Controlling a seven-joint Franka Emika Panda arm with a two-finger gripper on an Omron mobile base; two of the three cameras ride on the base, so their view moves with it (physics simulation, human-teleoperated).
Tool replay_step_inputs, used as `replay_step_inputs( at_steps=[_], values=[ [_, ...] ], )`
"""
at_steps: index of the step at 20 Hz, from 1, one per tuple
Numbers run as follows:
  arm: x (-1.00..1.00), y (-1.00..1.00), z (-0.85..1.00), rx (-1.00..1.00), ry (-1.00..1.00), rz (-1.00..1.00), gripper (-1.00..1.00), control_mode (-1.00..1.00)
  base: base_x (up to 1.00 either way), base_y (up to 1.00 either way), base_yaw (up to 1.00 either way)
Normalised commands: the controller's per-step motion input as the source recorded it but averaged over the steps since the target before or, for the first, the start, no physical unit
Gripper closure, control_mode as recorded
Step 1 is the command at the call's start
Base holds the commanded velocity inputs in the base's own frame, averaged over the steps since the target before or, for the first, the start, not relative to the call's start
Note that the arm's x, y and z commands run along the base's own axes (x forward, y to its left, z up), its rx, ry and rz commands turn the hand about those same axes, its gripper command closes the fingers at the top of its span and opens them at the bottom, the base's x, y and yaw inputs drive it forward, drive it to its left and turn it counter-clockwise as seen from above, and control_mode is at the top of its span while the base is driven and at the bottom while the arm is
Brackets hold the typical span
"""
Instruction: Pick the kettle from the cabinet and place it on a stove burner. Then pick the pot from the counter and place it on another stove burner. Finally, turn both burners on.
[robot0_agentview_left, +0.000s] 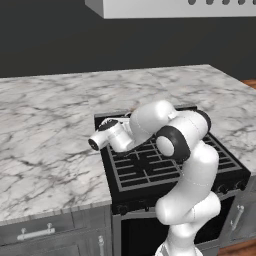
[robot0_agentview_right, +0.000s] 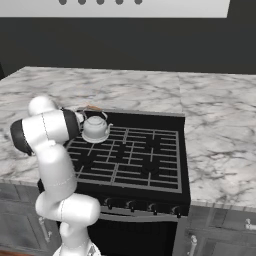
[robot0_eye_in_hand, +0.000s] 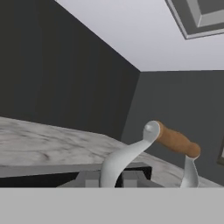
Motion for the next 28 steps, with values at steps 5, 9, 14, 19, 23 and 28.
replay_step_inputs(
  at_steps=[5, 9, 14, 19, 23, 28],
  values=[
    [0.24, 0.0, -0.1, -0.01, 0.0, 0.0, 1.0, -1.0, 0.0, 0.0, 0.0],
    [0.23, 0.0, -0.13, -0.02, 0.0, 0.0, 1.0, -1.0, 0.0, 0.0, 0.0],
    [0.23, 0.0, -0.15, -0.02, 0.0, 0.0, 1.0, -1.0, 0.0, 0.0, 0.0],
    [0.24, 0.0, -0.17, -0.02, 0.0, 0.0, 1.0, -1.0, 0.0, 0.0, 0.0],
    [0.24, 0.04, -0.17, -0.02, 0.0, 0.0, 1.0, -1.0, 0.0, 0.0, 0.0],
    [0.22, 0.05, -0.14, -0.01, 0.0, 0.0, 1.0, -1.0, 0.0, 0.0, 0.0]
  ],
)
